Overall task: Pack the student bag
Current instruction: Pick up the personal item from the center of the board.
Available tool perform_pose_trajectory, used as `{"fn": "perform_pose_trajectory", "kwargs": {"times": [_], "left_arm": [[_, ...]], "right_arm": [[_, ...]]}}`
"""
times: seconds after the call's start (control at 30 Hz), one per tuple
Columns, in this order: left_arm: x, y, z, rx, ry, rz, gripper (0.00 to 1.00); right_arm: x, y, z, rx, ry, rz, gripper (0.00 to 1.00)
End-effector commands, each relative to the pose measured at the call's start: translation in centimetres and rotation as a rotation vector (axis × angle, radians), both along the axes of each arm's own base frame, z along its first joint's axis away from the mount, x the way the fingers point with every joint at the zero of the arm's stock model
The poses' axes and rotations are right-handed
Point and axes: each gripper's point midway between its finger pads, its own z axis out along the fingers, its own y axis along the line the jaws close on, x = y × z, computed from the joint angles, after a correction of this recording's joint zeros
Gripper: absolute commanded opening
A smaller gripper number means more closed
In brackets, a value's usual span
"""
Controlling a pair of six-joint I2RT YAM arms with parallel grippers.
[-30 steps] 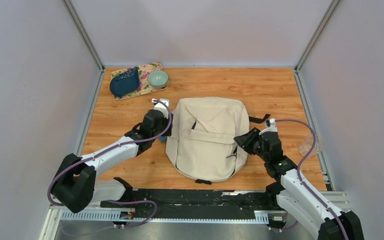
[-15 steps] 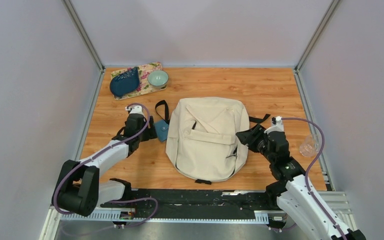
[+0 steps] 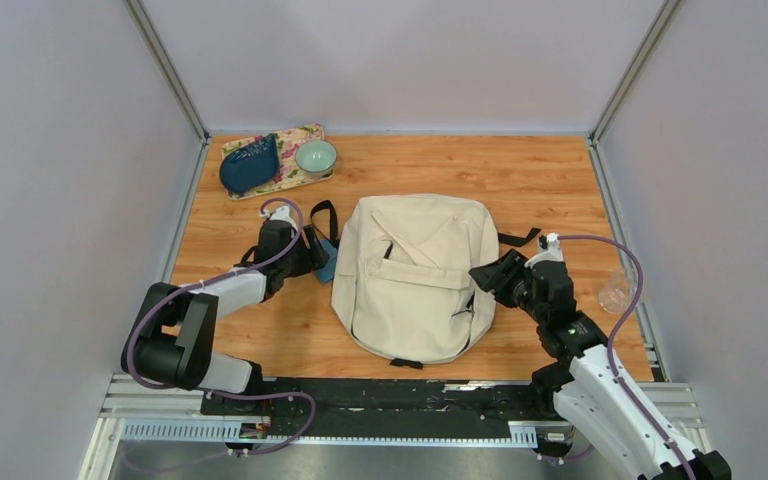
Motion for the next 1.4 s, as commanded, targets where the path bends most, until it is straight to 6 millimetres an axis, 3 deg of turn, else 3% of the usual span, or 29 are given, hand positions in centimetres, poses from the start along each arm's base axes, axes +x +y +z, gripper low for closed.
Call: {"fn": "perform_pose_trajectory", "kwargs": {"times": [0.0, 0.07, 0.1, 0.17, 0.2, 0.3, 0.57, 0.87, 0.97, 1.1, 1.23, 1.37], "left_arm": [[-0.7, -0.8, -1.8, -0.058, 0.085, -0.002, 0.67], [-0.8, -1.0, -2.3, -0.059, 0.100, -0.007, 0.58], [-0.9, -0.9, -2.8, -0.057, 0.115, -0.004, 0.46], [-1.2, -0.8, -3.2, -0.053, 0.130, -0.003, 0.32], [-1.3, -0.8, -3.5, -0.053, 0.137, -0.003, 0.20], [-1.8, -0.7, -3.7, -0.048, 0.142, 0.000, 0.00], [-2.0, 0.6, -2.3, 0.002, 0.075, 0.021, 0.00], [-1.5, 2.1, 4.2, 0.035, -0.126, 0.054, 0.00], [-1.7, 2.3, 5.3, 0.043, -0.153, 0.053, 0.00], [-1.6, 2.2, 8.1, 0.030, -0.228, 0.036, 0.00], [-2.2, 1.5, 9.1, 0.008, -0.238, -0.007, 0.00], [-2.4, 0.7, 11.4, -0.036, -0.301, -0.045, 0.00]], "right_arm": [[0.3, 0.4, 1.0, 0.028, -0.025, 0.008, 0.55], [0.2, 0.4, 0.7, 0.029, -0.019, 0.004, 0.55], [0.3, 0.4, 0.7, 0.030, -0.020, 0.004, 0.55], [0.2, 0.4, 0.7, 0.031, -0.018, 0.005, 0.55], [0.3, 0.4, 0.7, 0.031, -0.018, 0.004, 0.55], [0.3, 0.4, 0.8, 0.029, -0.020, 0.008, 0.55], [0.2, 0.6, 0.9, 0.036, -0.019, 0.015, 0.55], [-0.1, 1.6, 3.1, 0.072, -0.067, 0.080, 0.55], [-0.3, 2.2, 3.5, 0.089, -0.075, 0.111, 0.55], [-0.3, 3.0, 3.9, 0.123, -0.081, 0.149, 0.55], [-0.5, 3.8, 4.1, 0.141, -0.079, 0.191, 0.55], [-0.7, 4.3, 4.2, 0.158, -0.081, 0.211, 0.56]]}}
